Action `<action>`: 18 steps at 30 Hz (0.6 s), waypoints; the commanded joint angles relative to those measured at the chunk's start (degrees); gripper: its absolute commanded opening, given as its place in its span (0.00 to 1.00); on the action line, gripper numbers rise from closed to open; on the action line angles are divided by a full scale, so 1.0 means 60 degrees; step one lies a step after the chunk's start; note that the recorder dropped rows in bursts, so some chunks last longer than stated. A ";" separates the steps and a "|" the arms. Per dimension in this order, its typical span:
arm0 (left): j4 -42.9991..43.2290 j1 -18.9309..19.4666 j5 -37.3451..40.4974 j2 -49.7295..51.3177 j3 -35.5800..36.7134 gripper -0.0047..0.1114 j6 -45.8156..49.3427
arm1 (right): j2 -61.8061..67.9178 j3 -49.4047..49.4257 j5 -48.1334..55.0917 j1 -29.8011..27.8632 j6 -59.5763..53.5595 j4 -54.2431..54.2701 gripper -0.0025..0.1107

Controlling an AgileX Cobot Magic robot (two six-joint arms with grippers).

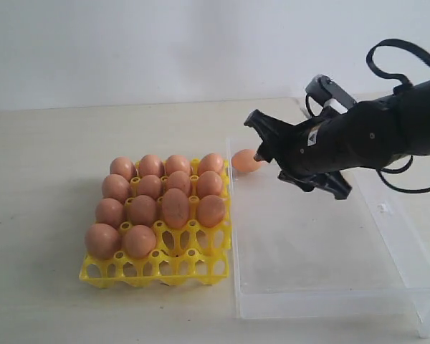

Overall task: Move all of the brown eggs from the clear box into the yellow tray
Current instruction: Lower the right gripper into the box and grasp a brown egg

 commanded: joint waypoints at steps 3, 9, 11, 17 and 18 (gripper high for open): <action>-0.0074 0.0022 -0.0084 -0.0058 -0.0038 0.04 -0.0033 | 0.0987 -0.0843 -0.1188 -0.0066 0.3238 0.0763 0.50; -0.0074 0.0022 -0.0084 -0.0058 -0.0038 0.04 -0.0052 | 0.1861 -0.1645 -0.0963 -0.0066 0.3884 0.1126 0.46; -0.0074 0.0022 -0.0084 -0.0058 -0.0038 0.04 -0.0052 | 0.2001 -0.1775 -0.0963 -0.0066 0.3884 0.1214 0.46; -0.0074 0.0022 -0.0084 -0.0058 -0.0038 0.04 -0.0052 | 0.2302 -0.1842 -0.0987 -0.0066 0.3865 0.1795 0.46; -0.0074 0.0022 -0.0084 -0.0058 -0.0038 0.04 -0.0052 | 0.2351 -0.1842 -0.0987 -0.0066 0.3865 0.1859 0.46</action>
